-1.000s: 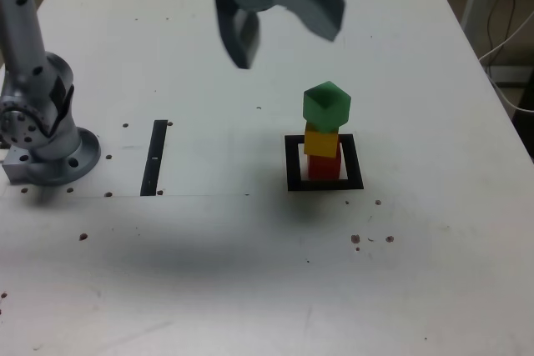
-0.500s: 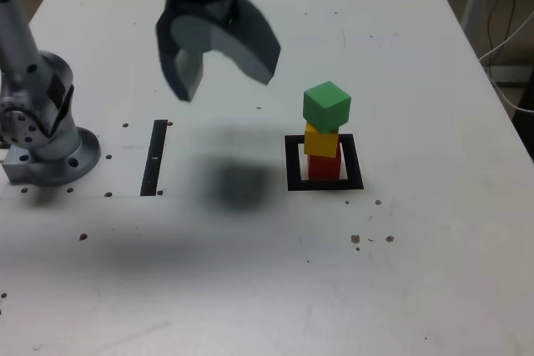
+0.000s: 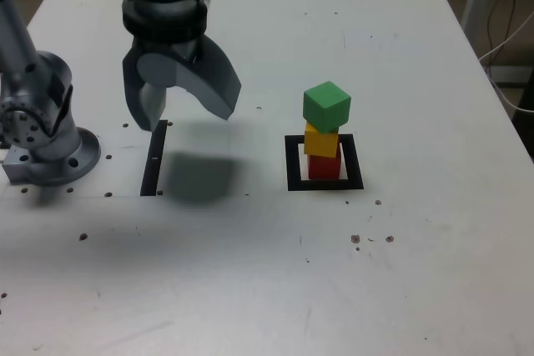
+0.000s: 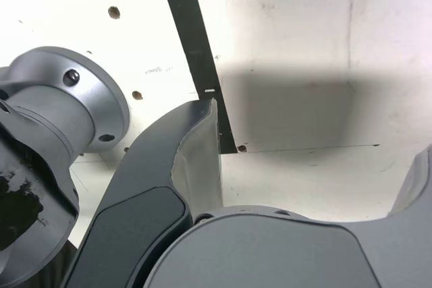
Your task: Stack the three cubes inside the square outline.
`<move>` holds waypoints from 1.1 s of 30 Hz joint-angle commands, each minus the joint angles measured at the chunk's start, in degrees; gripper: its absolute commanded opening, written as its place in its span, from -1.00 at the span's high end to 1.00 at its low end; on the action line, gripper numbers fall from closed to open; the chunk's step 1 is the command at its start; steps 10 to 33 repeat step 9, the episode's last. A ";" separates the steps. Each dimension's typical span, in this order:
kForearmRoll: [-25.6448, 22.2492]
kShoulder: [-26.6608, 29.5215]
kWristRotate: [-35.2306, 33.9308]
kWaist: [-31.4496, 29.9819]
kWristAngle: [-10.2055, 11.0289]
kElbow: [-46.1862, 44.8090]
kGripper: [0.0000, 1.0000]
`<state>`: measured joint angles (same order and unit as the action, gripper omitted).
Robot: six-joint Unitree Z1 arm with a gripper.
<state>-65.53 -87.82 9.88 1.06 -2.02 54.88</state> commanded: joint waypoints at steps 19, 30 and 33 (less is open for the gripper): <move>1.29 -1.57 0.14 0.07 -1.40 1.12 -0.99; 1.29 -1.57 0.14 0.07 -1.40 1.12 -0.99; 1.29 -1.57 0.14 0.07 -1.40 1.12 -0.99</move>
